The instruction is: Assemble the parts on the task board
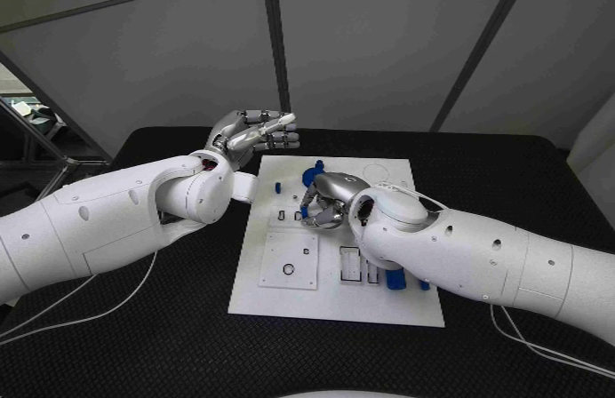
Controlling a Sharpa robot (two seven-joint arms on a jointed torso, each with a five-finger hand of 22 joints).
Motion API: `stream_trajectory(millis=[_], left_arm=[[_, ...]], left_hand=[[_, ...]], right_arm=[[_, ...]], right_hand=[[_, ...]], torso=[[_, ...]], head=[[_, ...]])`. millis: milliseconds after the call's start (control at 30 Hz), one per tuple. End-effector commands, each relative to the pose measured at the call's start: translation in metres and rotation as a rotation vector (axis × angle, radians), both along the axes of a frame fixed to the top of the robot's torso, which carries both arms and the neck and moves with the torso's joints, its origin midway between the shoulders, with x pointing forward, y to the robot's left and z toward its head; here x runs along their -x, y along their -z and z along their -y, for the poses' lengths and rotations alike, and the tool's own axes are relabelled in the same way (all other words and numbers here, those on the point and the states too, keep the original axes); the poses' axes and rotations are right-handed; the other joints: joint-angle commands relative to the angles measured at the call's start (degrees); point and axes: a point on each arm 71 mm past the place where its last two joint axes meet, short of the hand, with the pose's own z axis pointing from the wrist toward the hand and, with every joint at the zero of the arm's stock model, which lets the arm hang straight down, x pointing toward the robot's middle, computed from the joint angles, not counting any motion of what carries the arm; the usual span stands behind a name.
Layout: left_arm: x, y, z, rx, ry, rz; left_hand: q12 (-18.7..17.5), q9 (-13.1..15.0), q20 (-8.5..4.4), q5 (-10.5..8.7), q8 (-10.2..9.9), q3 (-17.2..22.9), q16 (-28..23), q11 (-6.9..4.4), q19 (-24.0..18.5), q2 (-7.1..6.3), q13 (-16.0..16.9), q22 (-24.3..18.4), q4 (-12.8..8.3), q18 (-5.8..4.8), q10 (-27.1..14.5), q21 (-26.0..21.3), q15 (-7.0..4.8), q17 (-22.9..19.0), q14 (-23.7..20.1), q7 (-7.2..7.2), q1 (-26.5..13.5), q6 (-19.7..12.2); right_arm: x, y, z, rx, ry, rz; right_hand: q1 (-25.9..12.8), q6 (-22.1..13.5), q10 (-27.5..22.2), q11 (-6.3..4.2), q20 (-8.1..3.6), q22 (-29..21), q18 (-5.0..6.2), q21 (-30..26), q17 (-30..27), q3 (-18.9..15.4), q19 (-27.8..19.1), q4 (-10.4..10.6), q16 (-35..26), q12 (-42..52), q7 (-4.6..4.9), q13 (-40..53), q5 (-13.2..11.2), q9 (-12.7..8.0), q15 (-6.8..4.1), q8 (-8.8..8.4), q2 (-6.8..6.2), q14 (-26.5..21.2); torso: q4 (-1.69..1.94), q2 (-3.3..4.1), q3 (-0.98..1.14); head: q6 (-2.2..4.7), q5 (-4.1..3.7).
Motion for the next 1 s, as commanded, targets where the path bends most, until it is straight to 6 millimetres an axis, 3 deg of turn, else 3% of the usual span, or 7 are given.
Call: stream_trajectory(millis=[33, 200, 533, 767, 1000], left_arm=[[0.000, -0.002, 0.001, 0.002, 0.010, 0.008], [0.000, -0.001, 0.001, 0.001, 0.010, 0.007], [0.000, -0.001, 0.001, 0.001, 0.011, 0.006], [-0.001, 0.000, -0.002, -0.015, 0.018, -0.002], [-0.001, 0.003, -0.006, -0.112, 0.080, -0.002]], left_hand=[[-0.4, -0.1, 0.08, -0.38, -0.2, 0.0, -0.4, -0.08, 0.4, 0.32, 0.0, -0.1, -0.3, -0.78, 0.5, 0.1, 0.23, 0.0, 0.1, 0.43, 0.3, 0.3], [-0.4, -0.1, 0.08, -0.38, -0.2, 0.0, -0.4, -0.08, 0.4, 0.32, 0.0, -0.1, -0.3, -0.78, 0.5, 0.1, 0.23, 0.0, 0.1, 0.43, 0.3, 0.3], [-0.4, -0.1, 0.08, -0.38, -0.2, 0.0, -0.4, -0.08, 0.4, 0.32, 0.0, -0.1, -0.3, -0.78, 0.5, 0.1, 0.23, 0.0, 0.1, 0.43, 0.3, 0.3], [-0.7, 0.0, -0.03, -0.41, -0.3, -0.1, -0.2, -0.19, 0.8, 0.67, 0.0, -0.1, -0.6, -0.67, 0.8, 0.3, -0.01, 0.3, 1.0, 0.32, 0.1, 0.5], [0.9, 0.8, -3.14, -0.67, 1.5, -0.6, 3.5, -3.58, 7.6, 2.08, 0.3, 1.6, 1.3, -0.42, 9.8, 4.7, -3.51, 2.9, 10.3, -2.76, -3.1, 7.4]], right_arm=[[0.000, 0.005, 0.002, 0.021, 0.011, -0.014], [-0.001, 0.005, 0.003, 0.011, 0.016, -0.005], [0.000, 0.001, 0.004, -0.029, 0.020, 0.024], [0.009, -0.010, 0.014, -0.154, -0.054, 0.089], [0.020, -0.022, 0.048, -0.277, -0.153, 0.069]], right_hand=[[-0.8, -1.0, -0.1, 0.59, 0.58, 14.3, -0.66, -0.3, 4.4, -0.6, 5.5, 0.2, -0.3, -0.5, 0.15, 4.7, -0.5, -0.1, 0.48, -0.16, -0.30, 3.6], [-1.8, -2.5, -0.6, 0.80, 0.79, 14.2, -0.63, -0.4, 4.3, -1.5, 5.4, 0.8, -0.4, -1.2, 0.33, 4.0, -2.9, 0.0, 0.66, -0.11, -0.83, 3.6], [-2.4, -5.0, -1.3, 1.14, 1.04, 13.9, -0.55, -0.6, 4.0, -3.2, 5.2, 2.1, -0.6, -2.1, 0.70, 3.1, -3.5, 0.1, 0.92, -0.11, -2.32, 3.5], [-1.7, -6.1, -1.5, 1.30, 1.17, 13.3, -0.41, -0.9, 3.4, -3.9, 4.9, 2.8, -1.0, -2.5, 0.91, 2.7, -3.4, 0.3, 1.06, -0.11, -2.93, 3.4], [0.8, -8.3, -4.5, 1.78, 1.63, 7.7, 1.03, -4.8, 0.3, -6.5, 1.2, 5.6, -3.2, -6.9, 1.41, -1.6, -4.0, 0.7, 1.52, 0.10, -3.91, 2.4]], torso=[[-0.02, 0.01, 0.01], [-0.06, 0.02, 0.01], [0.02, -0.02, 0.03], [-0.07, -0.13, 0.10], [-0.24, -0.56, 0.01]], head=[[-0.01, 0.00], [0.00, 0.03], [0.01, -0.02], [0.14, 0.17], [0.54, 0.34]])
